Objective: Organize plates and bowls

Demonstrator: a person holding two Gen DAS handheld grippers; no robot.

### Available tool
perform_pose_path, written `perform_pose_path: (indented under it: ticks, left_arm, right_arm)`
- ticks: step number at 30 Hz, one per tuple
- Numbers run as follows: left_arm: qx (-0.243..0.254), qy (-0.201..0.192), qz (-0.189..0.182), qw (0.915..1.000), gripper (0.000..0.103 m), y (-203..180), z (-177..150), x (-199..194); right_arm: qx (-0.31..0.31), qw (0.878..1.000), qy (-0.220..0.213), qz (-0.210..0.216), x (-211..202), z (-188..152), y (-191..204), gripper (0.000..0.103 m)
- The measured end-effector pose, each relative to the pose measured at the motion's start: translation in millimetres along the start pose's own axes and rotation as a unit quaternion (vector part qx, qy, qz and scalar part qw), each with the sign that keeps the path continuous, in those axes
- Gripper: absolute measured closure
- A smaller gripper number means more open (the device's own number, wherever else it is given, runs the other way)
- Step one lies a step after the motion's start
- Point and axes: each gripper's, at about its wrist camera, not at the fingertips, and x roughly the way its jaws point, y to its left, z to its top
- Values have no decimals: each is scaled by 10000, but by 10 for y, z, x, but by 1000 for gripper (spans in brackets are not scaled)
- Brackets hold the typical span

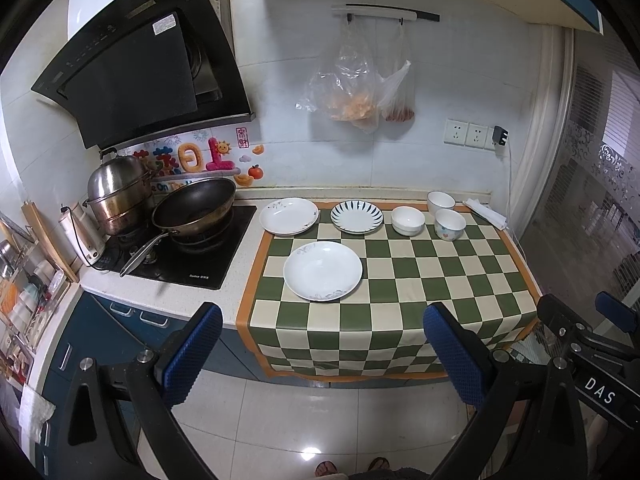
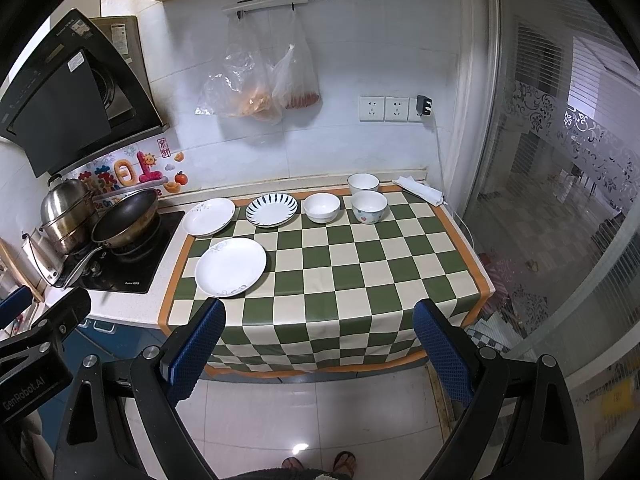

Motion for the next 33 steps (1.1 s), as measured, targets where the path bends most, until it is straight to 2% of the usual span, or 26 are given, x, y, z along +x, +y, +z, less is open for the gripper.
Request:
perform_pose_path:
  ticks: [4, 8, 13, 17, 19, 25, 33]
  left_arm:
    - [13, -8, 25, 10000, 0, -11, 0, -3]
    - [40, -8, 151, 9999, 0, 87, 1, 160]
    - [-137, 286, 347, 9989, 0, 379, 40, 695]
    - [-305, 688, 468, 9961, 0, 606, 97, 1342]
    - [-486, 861, 393, 9943, 0, 712, 108, 1626]
    - [-669, 1543, 449, 9847, 0, 871, 145, 2674]
    - [-915, 2674, 546, 9577, 5, 915, 174, 4192]
  right_arm:
    - [69, 10000, 16, 9, 40, 6, 9, 6]
    - [192, 9997, -17, 166, 231, 53, 50, 6]
    - [402, 9960, 547, 588, 876, 48, 177, 6]
    - [461, 9895, 1028, 905, 1493, -10, 337, 6]
    - [382, 9871, 1185, 1002, 1803, -24, 437, 6]
    - [247, 9772, 1710, 1237, 2909, 131, 662, 6]
    - [-45, 9544, 2513, 1613, 4518, 522, 925, 7]
